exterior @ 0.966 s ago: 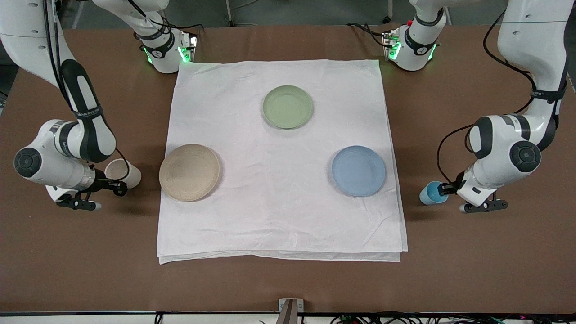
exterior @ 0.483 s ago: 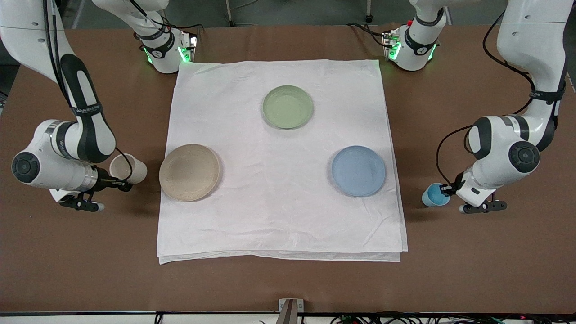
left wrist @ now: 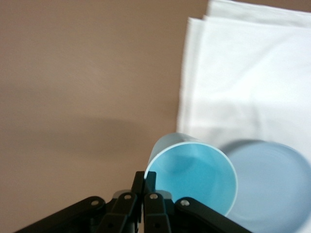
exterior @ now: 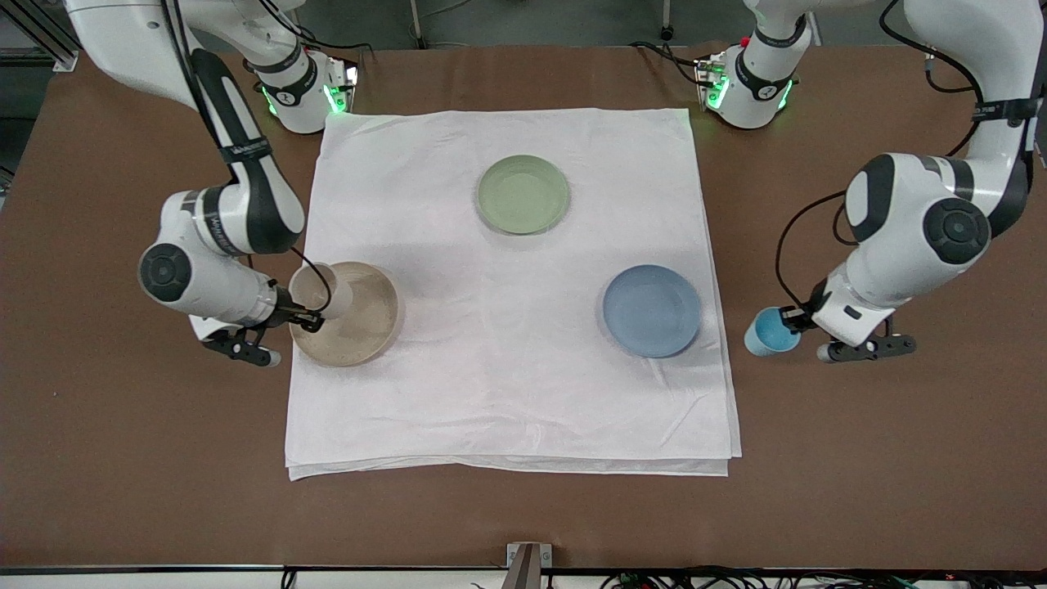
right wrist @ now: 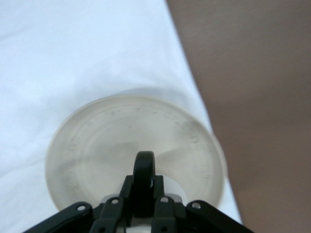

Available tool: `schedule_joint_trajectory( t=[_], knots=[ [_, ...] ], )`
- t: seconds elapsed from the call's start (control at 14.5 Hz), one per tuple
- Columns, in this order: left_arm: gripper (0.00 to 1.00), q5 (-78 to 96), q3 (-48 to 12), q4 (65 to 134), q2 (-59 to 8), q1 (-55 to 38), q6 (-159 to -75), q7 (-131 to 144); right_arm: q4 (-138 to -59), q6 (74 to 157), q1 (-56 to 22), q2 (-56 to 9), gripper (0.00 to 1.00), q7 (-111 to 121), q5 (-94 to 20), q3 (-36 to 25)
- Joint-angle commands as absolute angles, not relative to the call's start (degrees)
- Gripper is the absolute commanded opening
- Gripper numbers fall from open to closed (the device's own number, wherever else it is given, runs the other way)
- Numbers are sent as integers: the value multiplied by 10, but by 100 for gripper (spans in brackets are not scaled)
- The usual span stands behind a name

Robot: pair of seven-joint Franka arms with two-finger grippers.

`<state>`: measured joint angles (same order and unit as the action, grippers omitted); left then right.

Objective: Place blue cup in blue plate and white mug in gray plate

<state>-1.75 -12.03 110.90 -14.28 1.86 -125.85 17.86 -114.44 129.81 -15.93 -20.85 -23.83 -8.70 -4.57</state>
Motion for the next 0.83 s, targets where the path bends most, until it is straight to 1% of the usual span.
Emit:
schedule_joint_trajectory(
  t=[0.0, 0.07, 0.14, 0.21, 0.28, 0.41, 0.55, 0.62, 0.69, 0.76],
  knots=[
    [0, -17, -180, 1131, -150, 16, -1271, 286, -1199, 1367, -177, -196, 0, -252, -97, -53],
    [0, -17, -194, 1132, -161, 10, -1277, 316, -1199, 1368, -180, -200, 3, -252, -96, -53],
    [0, -17, -196, 1132, -172, -8, -1284, 339, -1196, 1367, -181, -200, 13, -251, -92, -53],
    [0, -18, -196, 1136, -182, -25, -1295, 355, -1191, 1362, -179, -200, 54, -248, -91, -53],
    [0, -18, -195, 1142, -193, -38, -1309, 377, -1187, 1362, -178, -200, 100, -249, -91, -54],
    [0, -25, -196, 1146, -214, -44, -1321, 402, -1176, 1350, -178, -199, 100, -250, -91, -54],
    [2, -30, -196, 1153, -226, -47, -1334, 407, -1138, 1284, -177, -193, 100, -250, -91, -56],
    [6, -30, -196, 1152, -235, -47, -1340, 415, -1107, 1241, -172, -190, 100, -246, -89, -58],
    [15, -30, -196, 1149, -241, -48, -1341, 422, -1057, 1180, -165, -190, 100, -237, -77, -67],
    [44, -30, -196, 1145, -240, -47, -1340, 425, -1005, 1120, -157, -192, 100, -215, -50, -72]
  ],
)
